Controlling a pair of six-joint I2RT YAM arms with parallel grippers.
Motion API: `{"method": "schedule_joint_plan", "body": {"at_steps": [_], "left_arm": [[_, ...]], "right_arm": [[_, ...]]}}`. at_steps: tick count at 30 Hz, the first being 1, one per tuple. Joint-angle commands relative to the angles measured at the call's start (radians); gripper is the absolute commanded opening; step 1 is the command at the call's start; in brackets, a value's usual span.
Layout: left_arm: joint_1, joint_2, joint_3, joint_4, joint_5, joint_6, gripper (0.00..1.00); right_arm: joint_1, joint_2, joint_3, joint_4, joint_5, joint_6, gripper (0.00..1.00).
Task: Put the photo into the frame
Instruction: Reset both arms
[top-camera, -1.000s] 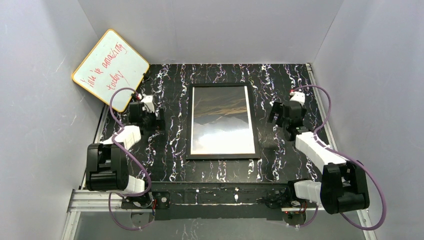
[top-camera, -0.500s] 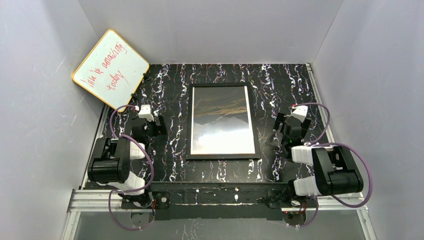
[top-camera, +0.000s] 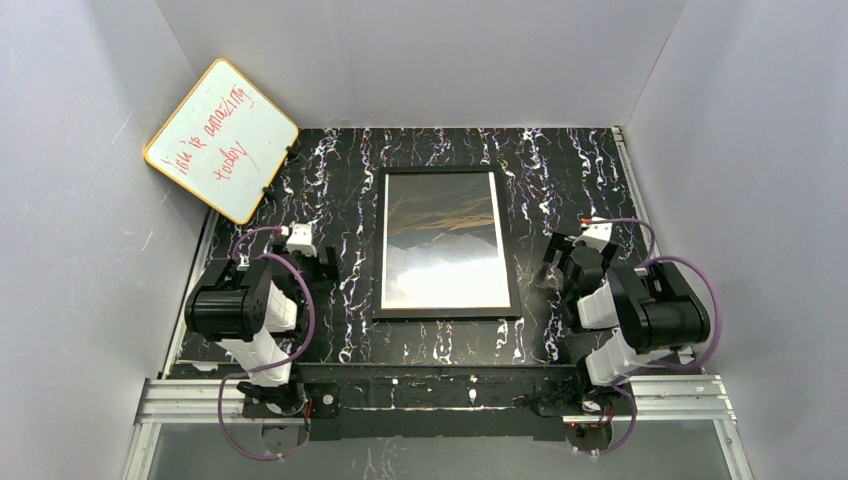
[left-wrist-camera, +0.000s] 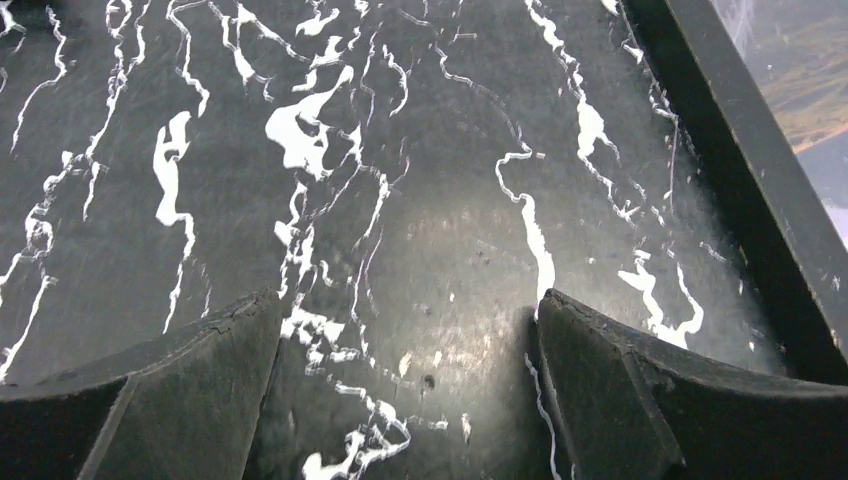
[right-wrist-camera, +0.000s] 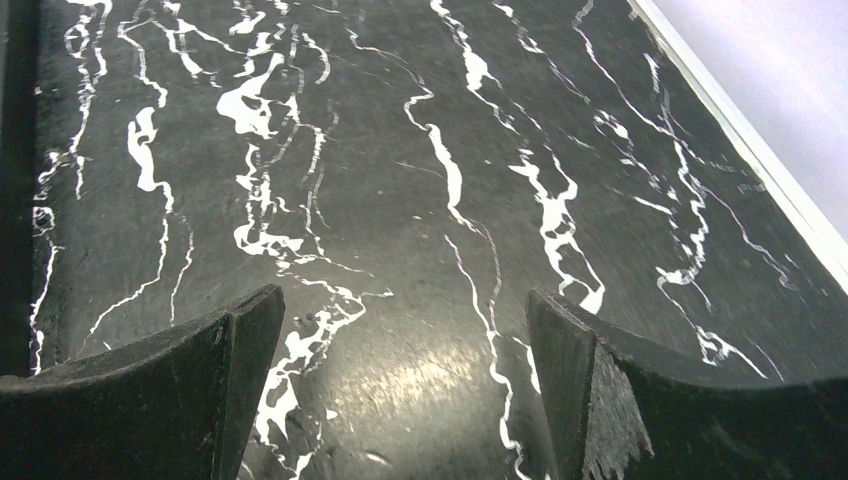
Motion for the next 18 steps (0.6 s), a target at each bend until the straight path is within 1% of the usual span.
{"method": "schedule_joint_plan", "body": {"at_steps": [1,2,4,7,18], "left_arm": [[-0.023,-0.006,0.1,-0.135,-0.118,0.008,0.98],[-0.024,-0.004,0.095,-0.117,-0.123,0.006,0.98],[-0.025,-0.006,0.088,-0.102,-0.125,0.006,0.98],[-0.025,-0.008,0.084,-0.099,-0.125,0.006,0.98],[-0.024,-0.003,0.087,-0.098,-0.127,0.008,0.98]], "right_arm": [[-0.043,0.021,0.064,0.023,-0.104,-0.001,0.99],[-0.062,0.034,0.067,0.041,-0.133,-0.002,0.99],[-0.068,0.012,0.072,-0.016,-0.136,0.013,0.99],[-0.068,0.016,0.049,0.048,-0.137,0.002,0.99],[-0.067,0.013,0.054,0.031,-0.136,0.003,0.99]]}}
